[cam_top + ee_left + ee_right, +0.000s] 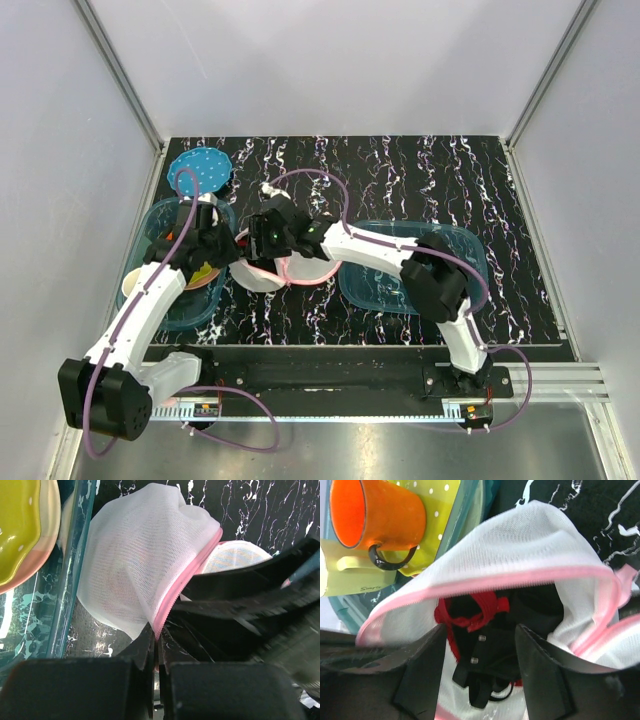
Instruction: Unzip the laundry bag and remove the bra
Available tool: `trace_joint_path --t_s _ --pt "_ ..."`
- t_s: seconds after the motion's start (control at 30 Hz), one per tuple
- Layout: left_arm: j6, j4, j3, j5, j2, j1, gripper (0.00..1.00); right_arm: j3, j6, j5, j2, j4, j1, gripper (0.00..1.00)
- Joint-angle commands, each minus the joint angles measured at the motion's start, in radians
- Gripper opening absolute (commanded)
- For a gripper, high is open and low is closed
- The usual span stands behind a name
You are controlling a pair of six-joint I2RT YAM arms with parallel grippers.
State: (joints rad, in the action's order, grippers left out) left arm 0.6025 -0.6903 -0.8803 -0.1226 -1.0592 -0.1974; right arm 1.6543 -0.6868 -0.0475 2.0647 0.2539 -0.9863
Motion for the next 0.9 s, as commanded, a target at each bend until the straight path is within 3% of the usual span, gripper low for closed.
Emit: trace_joint_path --t_s 0.0,0.07,0.1,0.13,0.17,0.43,0.53,0.87 --pt "0.003 0.026 -0.002 -0.014 0.030 0.000 0.00 0.076 -0.020 -0.047 0.080 -0.031 0.015 0.52" --pt "0.002 0.026 -0.008 -0.018 0.025 0.000 0.00 0.033 -0.022 -0.063 0.046 -0.073 0.041 0.36" --pt "0.000 0.026 -0.019 -0.022 0.022 0.000 0.00 0.015 -0.019 -0.060 0.029 -0.083 0.052 0.15" --pt "0.000 0.026 -0.025 -0.023 0.022 0.001 0.00 -0.019 -0.016 -0.061 0.011 -0.094 0.069 0.04" --pt "-0.003 0.026 -0.029 -0.026 0.022 0.001 0.00 -0.031 -0.014 -0.052 -0.030 -0.099 0.075 0.00" --pt "-0.023 0.026 -0.039 -0.034 -0.013 0.022 0.00 -0.200 0.050 0.001 -0.357 -0.114 0.089 0.00" --pt "-0.033 0.037 -0.037 -0.097 -0.033 0.053 0.00 -0.218 0.079 -0.011 -0.464 -0.116 0.092 0.00" --pt "-0.020 0.069 -0.042 -0.158 -0.091 0.059 0.00 -0.192 0.110 -0.022 -0.646 -0.094 0.094 0.00"
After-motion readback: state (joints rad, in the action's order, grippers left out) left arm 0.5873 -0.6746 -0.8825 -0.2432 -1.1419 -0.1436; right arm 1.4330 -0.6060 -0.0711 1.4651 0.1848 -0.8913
